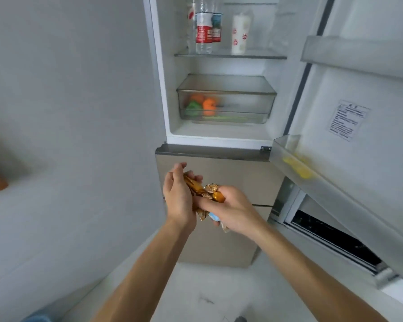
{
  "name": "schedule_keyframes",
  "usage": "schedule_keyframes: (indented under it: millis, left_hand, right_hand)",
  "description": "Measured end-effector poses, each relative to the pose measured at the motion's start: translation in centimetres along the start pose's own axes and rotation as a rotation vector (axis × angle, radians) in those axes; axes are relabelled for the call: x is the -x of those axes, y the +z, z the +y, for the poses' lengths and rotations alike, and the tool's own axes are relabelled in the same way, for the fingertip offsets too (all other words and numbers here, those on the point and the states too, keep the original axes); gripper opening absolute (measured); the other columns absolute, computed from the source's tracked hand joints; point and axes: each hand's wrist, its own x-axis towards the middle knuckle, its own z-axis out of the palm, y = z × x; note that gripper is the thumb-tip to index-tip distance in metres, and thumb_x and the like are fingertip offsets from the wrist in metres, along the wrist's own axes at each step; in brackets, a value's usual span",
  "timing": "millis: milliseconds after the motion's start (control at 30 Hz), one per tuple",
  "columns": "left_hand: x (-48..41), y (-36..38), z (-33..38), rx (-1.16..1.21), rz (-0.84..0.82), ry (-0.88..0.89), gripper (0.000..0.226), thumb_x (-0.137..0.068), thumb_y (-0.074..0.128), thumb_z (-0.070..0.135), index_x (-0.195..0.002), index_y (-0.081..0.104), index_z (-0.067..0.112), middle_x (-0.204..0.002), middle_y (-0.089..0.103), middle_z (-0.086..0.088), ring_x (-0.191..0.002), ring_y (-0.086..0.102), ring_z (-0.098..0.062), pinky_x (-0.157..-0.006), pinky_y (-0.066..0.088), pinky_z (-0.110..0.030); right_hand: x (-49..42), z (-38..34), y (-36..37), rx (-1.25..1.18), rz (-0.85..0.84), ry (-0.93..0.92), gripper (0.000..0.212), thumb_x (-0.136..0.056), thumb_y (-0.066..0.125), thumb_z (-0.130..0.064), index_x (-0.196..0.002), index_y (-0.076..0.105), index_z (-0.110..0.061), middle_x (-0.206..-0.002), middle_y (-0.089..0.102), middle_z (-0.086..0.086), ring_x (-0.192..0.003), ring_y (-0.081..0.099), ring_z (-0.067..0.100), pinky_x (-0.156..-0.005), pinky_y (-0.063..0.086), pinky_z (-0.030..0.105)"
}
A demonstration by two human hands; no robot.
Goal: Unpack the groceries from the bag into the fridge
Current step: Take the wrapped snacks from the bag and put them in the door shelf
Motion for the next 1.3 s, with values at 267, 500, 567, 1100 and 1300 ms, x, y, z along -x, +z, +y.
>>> schedule_keyframes:
  millis: [267, 500, 567, 1100, 1300]
  left_hand:
    - [-4.8, 11.8, -6.7, -0.103, -0.495, -0.152, 0.032, -0.101, 0.054, 0.018, -0.134, 0.053, 0.020, -0.081, 0.063, -0.005, -0.072, 0.060, -0.019, -0.060, 0.053, -0.031]
    - [-8.3, 23.3, -9.3, -0.231, -0.863, -0.022, 0.034, -0.103, 0.047, 0.009, -0.134, 0.049, 0.023, -0.079, 0.062, -0.006, -0.069, 0.062, -0.017, -0.070, 0.057, -0.031]
    - [-8.9, 25.8, -9.5, -0.338, -1.015, 0.097, 0.035, -0.102, 0.049, 0.010, -0.136, 0.049, 0.021, -0.084, 0.064, -0.008, -0.073, 0.064, -0.017, -0.073, 0.058, -0.030]
    - [-12.9, 29.6, -15.3, -1.562, -2.031, 0.412, 0.054, -0.082, 0.079, 0.031, -0.128, 0.051, 0.025, -0.121, 0.063, 0.001, -0.101, 0.059, -0.015, -0.083, 0.049, -0.025]
    - [-13.5, 29.5, -15.7, -1.340, -2.062, 0.308, 0.045, -0.074, 0.086, 0.029, -0.113, 0.063, 0.025, -0.109, 0.071, 0.004, -0.099, 0.067, -0.009, -0.090, 0.056, -0.030]
  right_hand:
    - [-4.7, 3.9, -12.0, 0.013, 0.316, 0.088, 0.032, -0.087, 0.066, -0.047, -0.073, 0.064, -0.018, -0.056, 0.060, -0.003, -0.049, 0.056, 0.008, -0.046, 0.044, 0.020]
    - [-5.7, 4.9, -20.5, 0.215, 0.634, 0.094, 0.022, -0.083, 0.071, -0.038, -0.099, 0.058, -0.031, -0.082, 0.066, -0.010, -0.071, 0.064, 0.007, -0.064, 0.055, 0.027]
    - [-5.3, 4.9, -21.7, 0.267, 0.669, 0.115, 0.027, -0.087, 0.067, -0.031, -0.109, 0.051, -0.031, -0.090, 0.063, -0.011, -0.077, 0.063, 0.005, -0.066, 0.052, 0.019]
    - [-2.9, 7.3, -25.8, 0.683, 0.404, 0.742, 0.057, -0.084, 0.066, -0.016, -0.134, 0.039, -0.014, -0.126, 0.053, 0.008, -0.112, 0.052, 0.025, -0.091, 0.046, 0.034]
    - [-3.1, 8.4, -25.3, 0.600, 0.481, 0.717, 0.057, -0.087, 0.065, -0.009, -0.139, 0.043, -0.017, -0.121, 0.061, 0.002, -0.108, 0.057, 0.019, -0.090, 0.048, 0.029]
